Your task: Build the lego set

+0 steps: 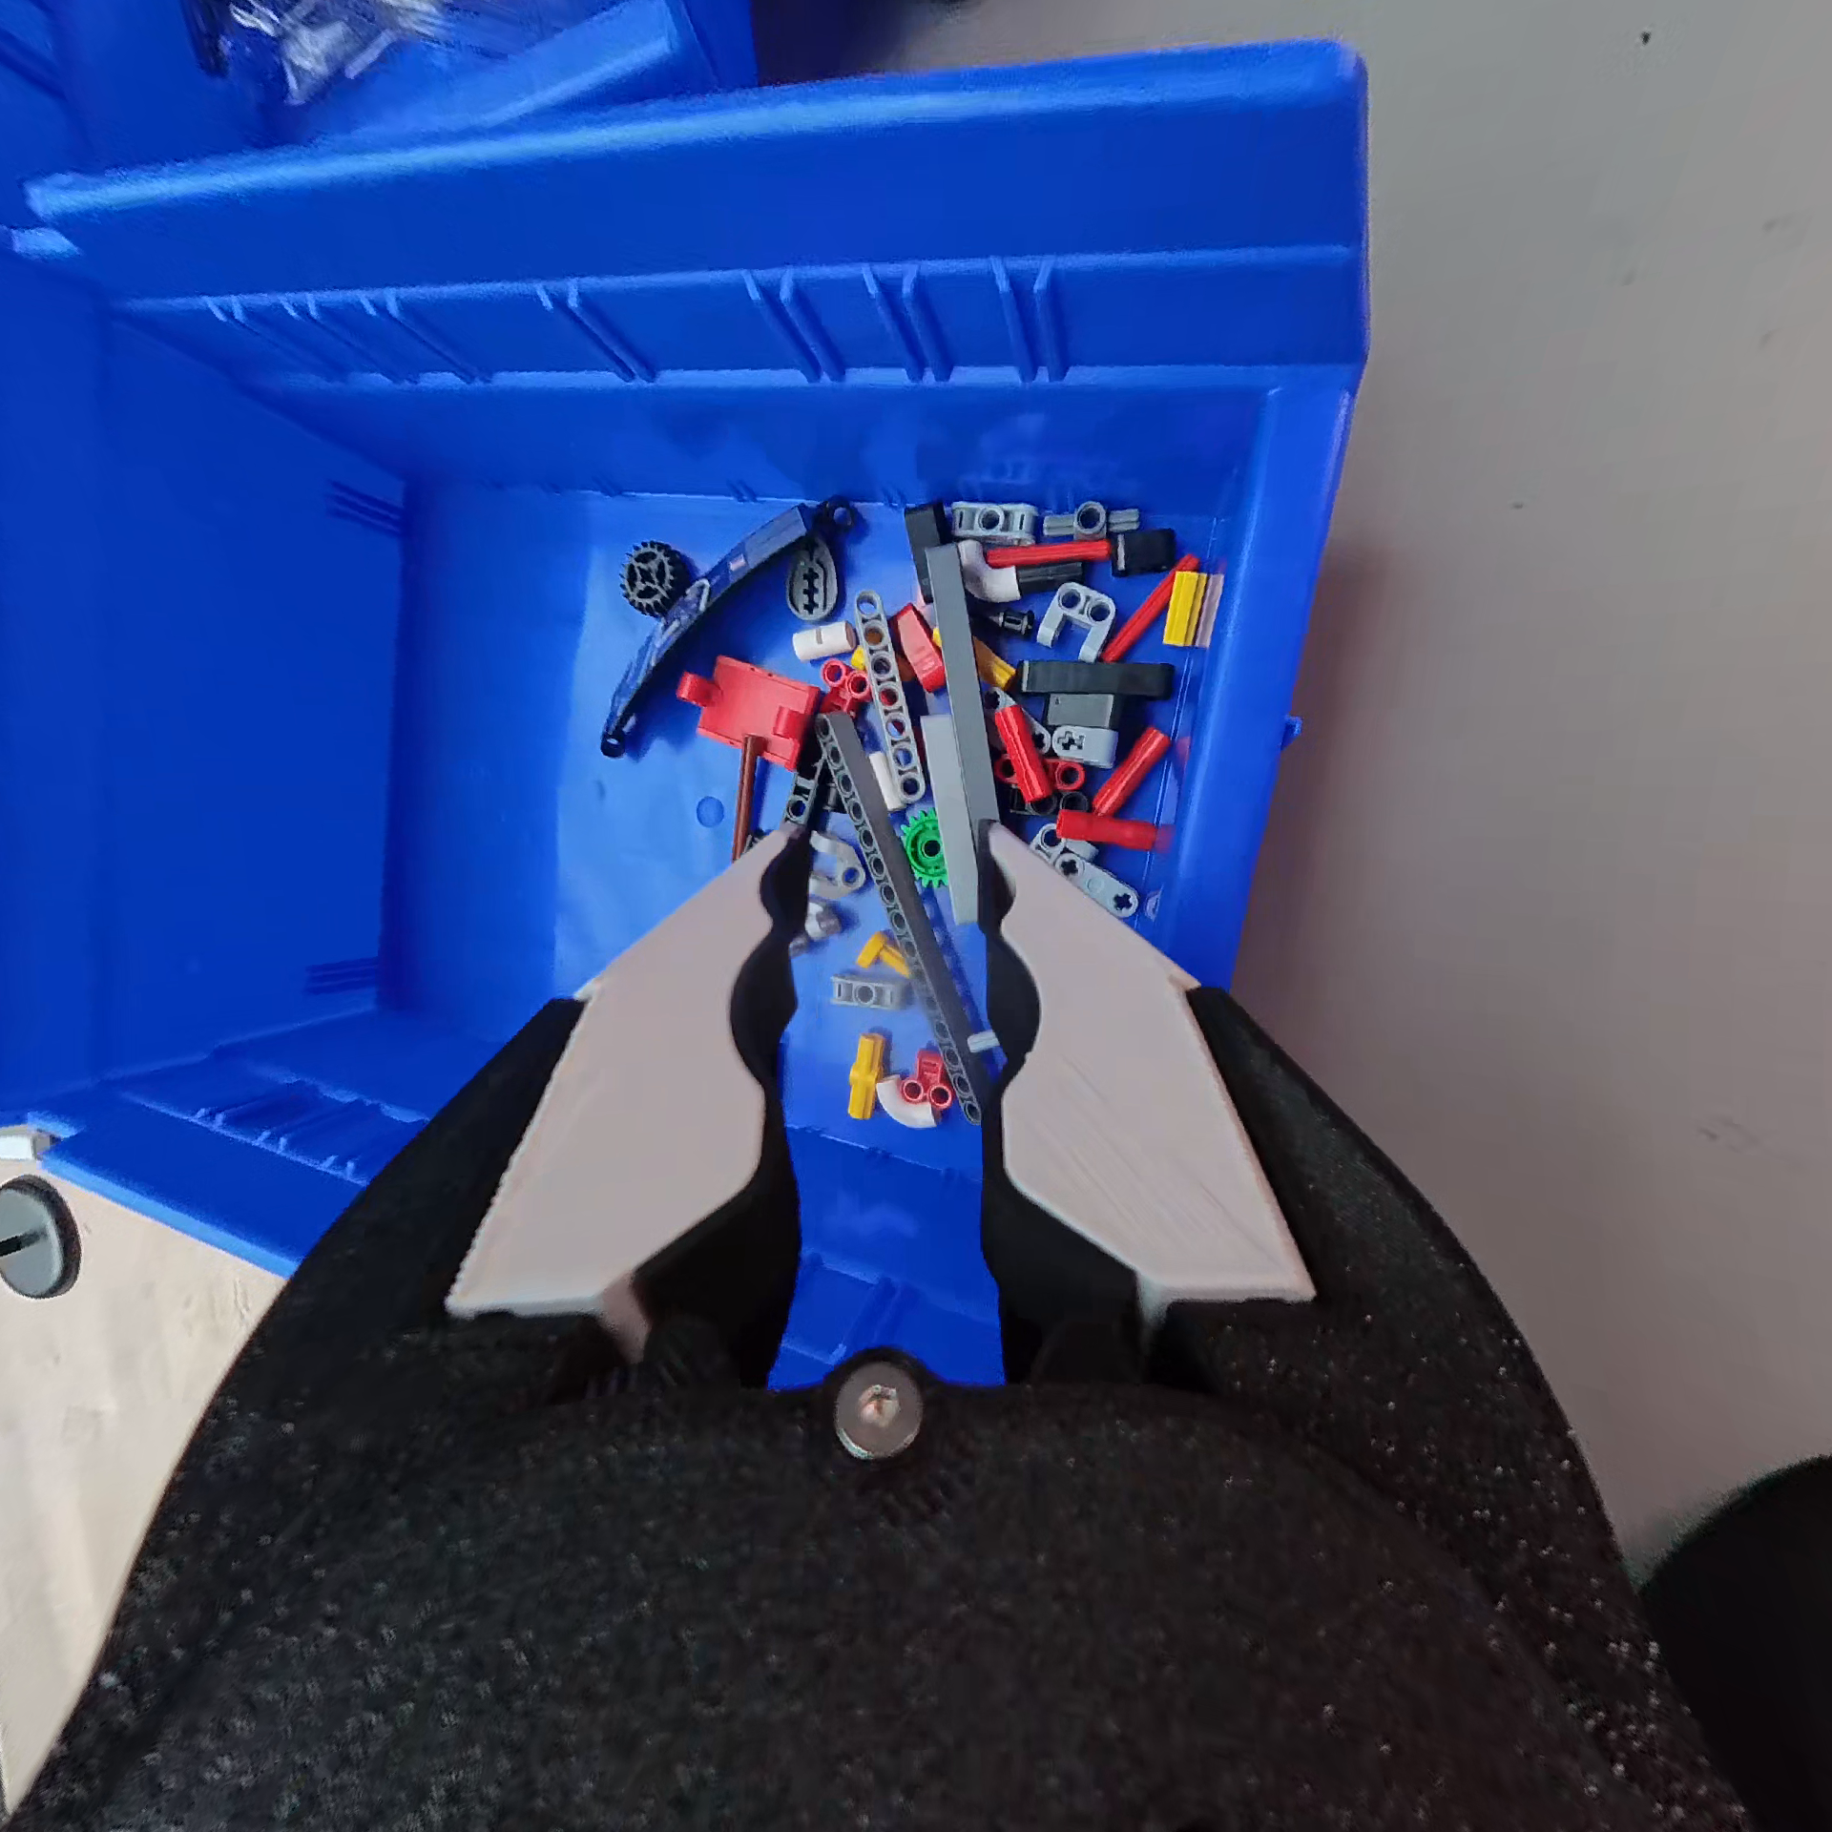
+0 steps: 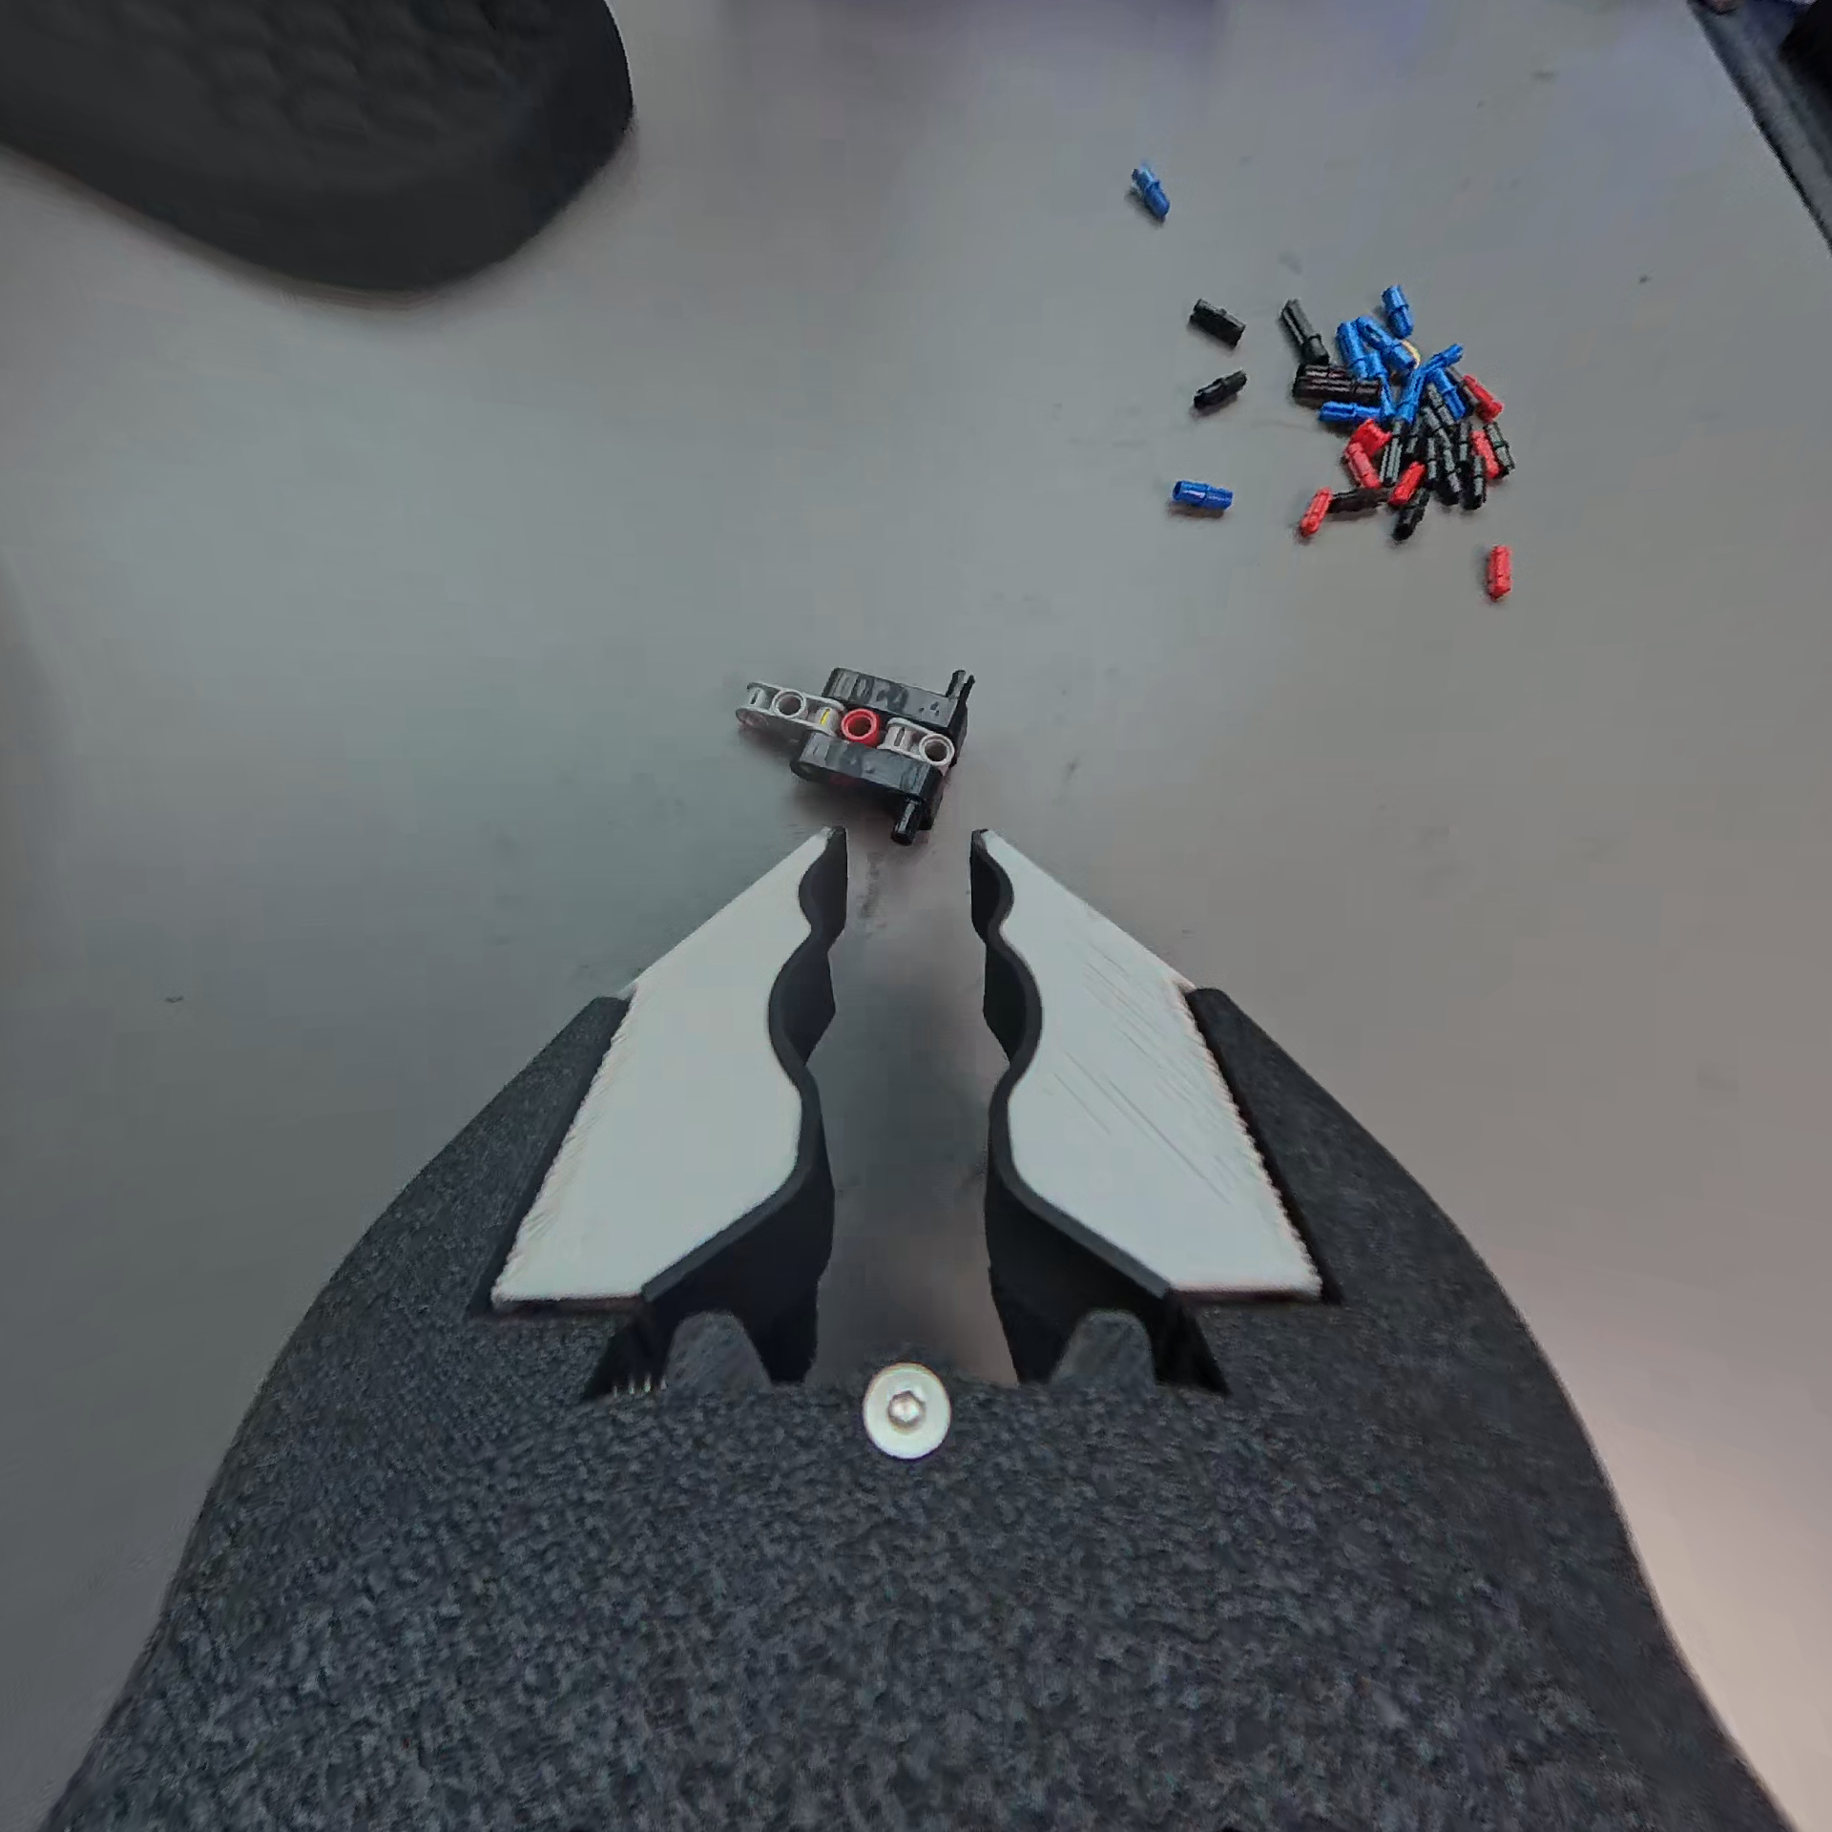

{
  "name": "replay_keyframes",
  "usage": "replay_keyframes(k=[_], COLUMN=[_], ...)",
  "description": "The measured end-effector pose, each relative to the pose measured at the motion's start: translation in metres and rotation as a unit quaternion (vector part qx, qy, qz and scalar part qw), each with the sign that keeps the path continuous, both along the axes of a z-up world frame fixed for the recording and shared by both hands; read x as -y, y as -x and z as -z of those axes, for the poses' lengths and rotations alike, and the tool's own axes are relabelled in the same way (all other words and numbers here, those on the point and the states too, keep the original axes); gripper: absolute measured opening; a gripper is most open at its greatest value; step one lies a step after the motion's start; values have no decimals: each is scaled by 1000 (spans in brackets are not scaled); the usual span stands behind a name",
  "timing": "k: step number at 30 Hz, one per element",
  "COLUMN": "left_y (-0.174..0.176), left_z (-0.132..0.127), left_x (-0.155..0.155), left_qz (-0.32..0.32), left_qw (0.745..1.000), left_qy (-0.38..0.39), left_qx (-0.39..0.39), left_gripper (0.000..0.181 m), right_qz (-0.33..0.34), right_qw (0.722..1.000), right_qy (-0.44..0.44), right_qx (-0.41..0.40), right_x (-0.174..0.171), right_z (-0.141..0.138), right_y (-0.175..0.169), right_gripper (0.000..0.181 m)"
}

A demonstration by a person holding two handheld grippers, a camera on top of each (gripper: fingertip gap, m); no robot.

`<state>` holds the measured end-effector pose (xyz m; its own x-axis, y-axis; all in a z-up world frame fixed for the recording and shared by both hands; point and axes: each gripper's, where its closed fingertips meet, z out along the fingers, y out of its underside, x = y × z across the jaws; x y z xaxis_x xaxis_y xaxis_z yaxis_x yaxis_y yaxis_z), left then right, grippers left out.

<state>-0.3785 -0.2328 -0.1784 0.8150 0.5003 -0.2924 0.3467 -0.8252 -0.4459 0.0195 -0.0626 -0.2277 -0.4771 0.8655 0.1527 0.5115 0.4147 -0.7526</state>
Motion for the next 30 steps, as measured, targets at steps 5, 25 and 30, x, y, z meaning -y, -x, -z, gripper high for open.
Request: replay_keyframes(k=[5,25,30], left_y=[-28,-389,-392], left_z=[-64,-17,-34], left_x=[-66,-170,-163], left_qz=[120,593,599], left_qw=[976,660,640], left_qy=[-131,-289,-309], left_qx=[-126,359,368], left_gripper=[41,18,15], right_qz=[1,-25,-27], right_qw=[1000,902,896], right_qy=[-17,-293,-283], right_qx=[-3,-317,-341], right_x=[2,-3,6], right_z=[2,-80,-95], right_y=[5,16,12], right_gripper=[15,3,3])
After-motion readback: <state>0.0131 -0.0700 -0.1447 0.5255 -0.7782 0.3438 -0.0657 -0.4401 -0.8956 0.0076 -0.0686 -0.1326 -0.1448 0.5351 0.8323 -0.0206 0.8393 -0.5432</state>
